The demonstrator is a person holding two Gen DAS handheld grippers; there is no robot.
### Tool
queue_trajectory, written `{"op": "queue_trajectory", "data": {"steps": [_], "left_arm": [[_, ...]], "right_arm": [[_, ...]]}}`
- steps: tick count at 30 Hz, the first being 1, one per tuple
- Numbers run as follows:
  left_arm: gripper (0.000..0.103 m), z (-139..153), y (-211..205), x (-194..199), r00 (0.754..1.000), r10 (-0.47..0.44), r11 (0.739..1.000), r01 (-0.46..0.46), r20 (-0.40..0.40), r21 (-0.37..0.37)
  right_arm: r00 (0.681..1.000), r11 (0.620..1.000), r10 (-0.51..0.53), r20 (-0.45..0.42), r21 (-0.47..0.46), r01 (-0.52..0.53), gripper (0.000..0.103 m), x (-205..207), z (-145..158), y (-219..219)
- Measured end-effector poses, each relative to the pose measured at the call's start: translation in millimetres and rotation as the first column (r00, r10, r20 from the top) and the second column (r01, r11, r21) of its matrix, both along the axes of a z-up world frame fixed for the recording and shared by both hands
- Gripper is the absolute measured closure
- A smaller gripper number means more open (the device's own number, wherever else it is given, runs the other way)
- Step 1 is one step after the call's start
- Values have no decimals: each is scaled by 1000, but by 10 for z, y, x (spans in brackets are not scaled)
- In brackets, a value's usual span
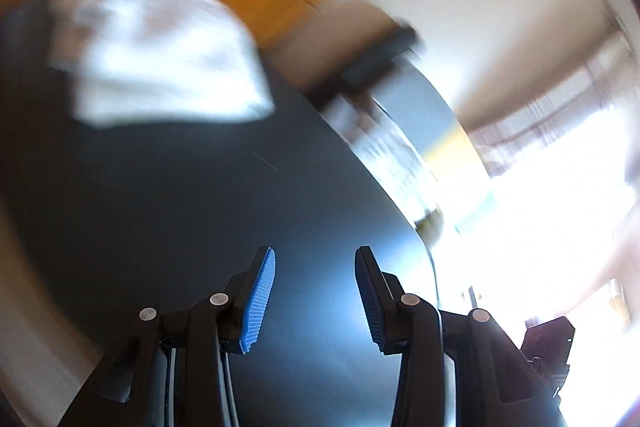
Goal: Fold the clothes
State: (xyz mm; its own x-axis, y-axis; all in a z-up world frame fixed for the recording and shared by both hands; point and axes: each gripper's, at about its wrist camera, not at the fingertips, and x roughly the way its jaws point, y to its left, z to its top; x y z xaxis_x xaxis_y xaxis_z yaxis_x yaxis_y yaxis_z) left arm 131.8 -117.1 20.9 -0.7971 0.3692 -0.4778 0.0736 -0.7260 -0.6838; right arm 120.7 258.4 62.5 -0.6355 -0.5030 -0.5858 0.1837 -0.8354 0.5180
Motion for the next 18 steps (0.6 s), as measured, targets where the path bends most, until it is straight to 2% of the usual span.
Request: {"op": "queue_trajectory", "data": {"steps": [2, 4, 6, 8, 10, 12, 14, 16, 18], "left_arm": [[61, 44, 530, -69, 992, -123, 990, 122, -2, -77], [61, 20, 1050, 3, 976, -219, 967, 217, 0, -135], [61, 21, 1510, 0, 961, -276, 946, 275, 20, -171], [61, 106, 1939, -37, 950, -310, 925, 313, 48, -214], [61, 215, 2295, 169, 949, -306, 911, 316, 80, -266], [61, 337, 2593, 159, 951, -285, 899, 309, 120, -311], [62, 341, 2773, 75, 953, -275, 897, 302, 126, -323], [61, 320, 2901, 57, 958, -245, 884, 284, 149, -371], [61, 256, 3018, -6, 957, -227, 858, 284, 181, -428]], "right_arm": [[993, 993, -116, -33, 25, 117, 29, 283, 23, 391], [977, 979, -204, -56, -16, 203, 29, 491, 39, 736], [958, 957, -280, -64, -90, 274, 29, 645, 50, 976], [941, 940, -331, -65, -115, 322, 29, 708, 53, 1143], [930, 931, -359, -74, -104, 351, 29, 728, 49, 1308], [924, 926, -373, -82, -97, 365, 29, 688, 17, 1434], [921, 922, -384, -73, -87, 378, 29, 626, 0, 1625], [921, 923, -383, -65, -56, 380, 29, 529, -7, 1752], [926, 928, -374, -50, -24, 373, 29, 414, -10, 1845]]}}
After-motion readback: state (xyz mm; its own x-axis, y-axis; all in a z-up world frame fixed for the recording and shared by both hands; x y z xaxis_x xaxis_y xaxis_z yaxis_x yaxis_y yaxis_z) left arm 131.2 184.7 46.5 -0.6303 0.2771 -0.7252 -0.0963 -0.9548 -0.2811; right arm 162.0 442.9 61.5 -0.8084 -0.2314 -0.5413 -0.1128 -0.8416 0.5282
